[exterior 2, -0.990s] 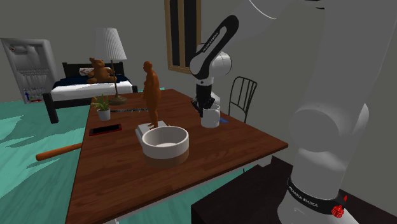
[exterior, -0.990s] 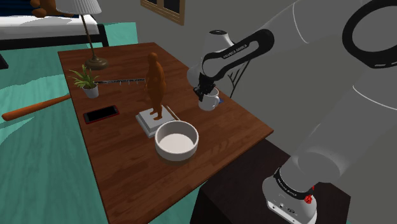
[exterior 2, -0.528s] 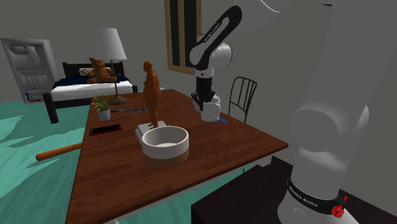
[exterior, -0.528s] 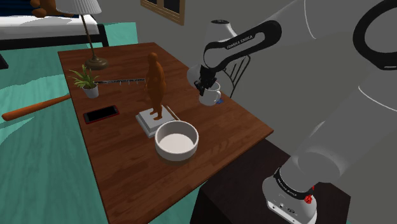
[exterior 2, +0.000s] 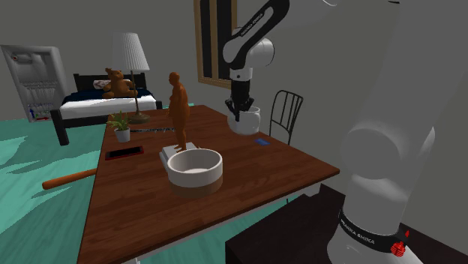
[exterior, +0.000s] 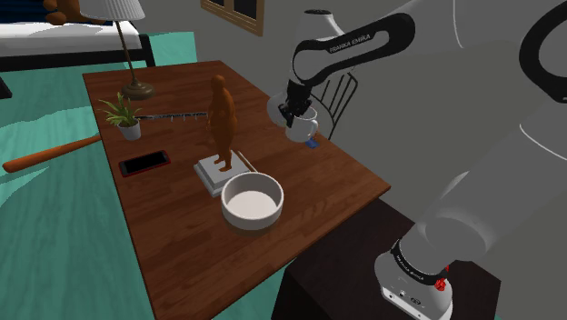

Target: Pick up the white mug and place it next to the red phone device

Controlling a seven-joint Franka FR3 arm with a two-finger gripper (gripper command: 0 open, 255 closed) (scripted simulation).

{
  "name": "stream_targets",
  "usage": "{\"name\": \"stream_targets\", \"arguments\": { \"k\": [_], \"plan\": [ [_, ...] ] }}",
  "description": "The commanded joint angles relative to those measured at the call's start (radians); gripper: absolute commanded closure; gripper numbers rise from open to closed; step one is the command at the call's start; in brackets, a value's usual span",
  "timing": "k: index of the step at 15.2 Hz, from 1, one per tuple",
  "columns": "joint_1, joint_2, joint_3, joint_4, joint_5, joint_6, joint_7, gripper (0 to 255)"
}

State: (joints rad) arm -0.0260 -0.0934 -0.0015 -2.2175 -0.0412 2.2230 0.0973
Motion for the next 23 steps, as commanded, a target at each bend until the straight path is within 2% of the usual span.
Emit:
{"name": "stream_targets", "arguments": {
  "k": [1, 17, 23],
  "plan": [
    [0.001, -0.013, 0.001, 0.013, 0.001, -0.026, 0.000, 255],
    [0.002, -0.066, 0.001, 0.170, 0.005, -0.237, -0.007, 255],
    [0.051, 0.082, 0.065, 0.286, -0.007, -0.208, 0.111, 255]
  ]
}}
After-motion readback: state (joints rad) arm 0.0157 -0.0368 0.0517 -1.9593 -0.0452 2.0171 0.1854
